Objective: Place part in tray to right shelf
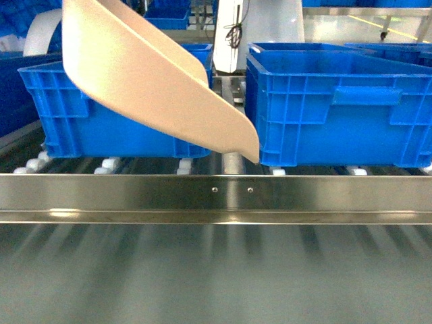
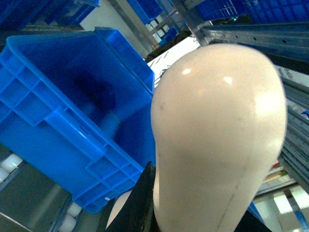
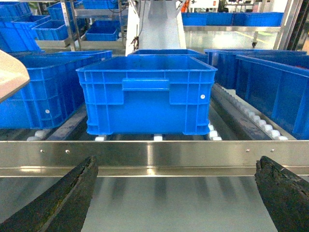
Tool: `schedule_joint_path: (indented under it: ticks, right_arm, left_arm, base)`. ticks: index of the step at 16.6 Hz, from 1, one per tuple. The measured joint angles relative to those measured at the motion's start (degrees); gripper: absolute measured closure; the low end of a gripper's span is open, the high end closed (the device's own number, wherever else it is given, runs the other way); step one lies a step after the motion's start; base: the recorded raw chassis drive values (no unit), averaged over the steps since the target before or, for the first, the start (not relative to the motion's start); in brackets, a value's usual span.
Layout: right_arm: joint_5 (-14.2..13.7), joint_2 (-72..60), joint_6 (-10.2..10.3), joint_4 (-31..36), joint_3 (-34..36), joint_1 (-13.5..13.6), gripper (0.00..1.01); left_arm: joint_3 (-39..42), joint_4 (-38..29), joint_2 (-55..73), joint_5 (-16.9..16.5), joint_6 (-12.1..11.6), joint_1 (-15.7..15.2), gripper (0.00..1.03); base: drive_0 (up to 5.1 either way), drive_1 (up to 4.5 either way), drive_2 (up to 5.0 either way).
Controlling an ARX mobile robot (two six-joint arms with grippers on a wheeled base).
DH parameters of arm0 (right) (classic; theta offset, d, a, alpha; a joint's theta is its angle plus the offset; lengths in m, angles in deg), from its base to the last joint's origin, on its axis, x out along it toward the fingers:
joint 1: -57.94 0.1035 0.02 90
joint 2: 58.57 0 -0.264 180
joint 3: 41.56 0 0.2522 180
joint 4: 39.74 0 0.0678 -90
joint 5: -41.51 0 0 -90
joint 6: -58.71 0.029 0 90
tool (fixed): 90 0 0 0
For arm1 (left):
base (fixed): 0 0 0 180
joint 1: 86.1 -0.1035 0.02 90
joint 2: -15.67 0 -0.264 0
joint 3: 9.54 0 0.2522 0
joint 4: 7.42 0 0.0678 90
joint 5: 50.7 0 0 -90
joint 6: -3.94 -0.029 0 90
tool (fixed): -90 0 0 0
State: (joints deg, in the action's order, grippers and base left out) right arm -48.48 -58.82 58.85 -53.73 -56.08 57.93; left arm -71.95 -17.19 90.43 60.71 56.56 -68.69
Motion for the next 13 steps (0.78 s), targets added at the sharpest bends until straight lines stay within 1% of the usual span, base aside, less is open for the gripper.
schedule_joint_path:
  ticks: [1,2,3,4,5,6,7,9,10,13]
  right_arm:
    - [0.0,0.0,0.0,0.0,0.0,0.0,0.03]
    - [0.0,0.0,0.0,0.0,0.0,0.0,0.07]
    - [0.0,0.0,0.0,0.0,0.0,0.0,0.18]
    - [0.0,0.0,0.0,0.0,0.0,0.0,0.30]
    - [0.0,0.0,0.0,0.0,0.0,0.0,0.41]
    - [0.0,0.0,0.0,0.0,0.0,0.0,0.52]
    - [0.0,0.0,0.0,0.0,0.0,0.0,0.65]
    - [0.0,0.0,0.0,0.0,0.0,0.0,0.89]
    - [0.0,0.0,-0.2,0.0,0.0,0.0,1.00]
    - [0.0,0.0,0.0,0.0,0.0,0.0,0.99]
  left_arm:
    - [0.4,-1.6,-0.4,-2.3,-5.1,-0.2,0.86]
    - [3.7,-4.7,-2.7,-6.1,-14.6,-1.5,0.86]
    - [9.7,-6.5,-6.9,-7.5,-26.4,-3.5,0.86]
    - [14.0,-8.2,-9.3,-8.2,-36.5,-5.1,0.86]
    - [18.4,-9.7,-11.1,-9.1,-43.8,-6.6,0.86]
    - [22.2,-10.6,-13.0,-10.7,-47.6,-7.2,0.86]
    - [25.8,-11.5,-15.4,-12.3,-49.7,-8.0,0.86]
    - [30.8,-12.9,-19.8,-13.8,-51.1,-10.0,0.86]
    - [32.9,-13.0,-21.7,-14.3,-51.5,-10.9,0.86]
    - [38.4,-12.3,-27.4,-16.7,-51.6,-12.6,0.86]
  base:
    - [0.0,0.00,0.0]
    - [0.0,0.00,0.0]
    - [0.0,0.00,0.0]
    - [0.0,0.00,0.0]
    - [0.0,0.00,0.0]
    - [0.0,0.00,0.0]
    - [0.0,0.00,0.0]
    - [0.0,0.00,0.0]
    - [0.0,0.00,0.0]
    - [0.0,0.00,0.0]
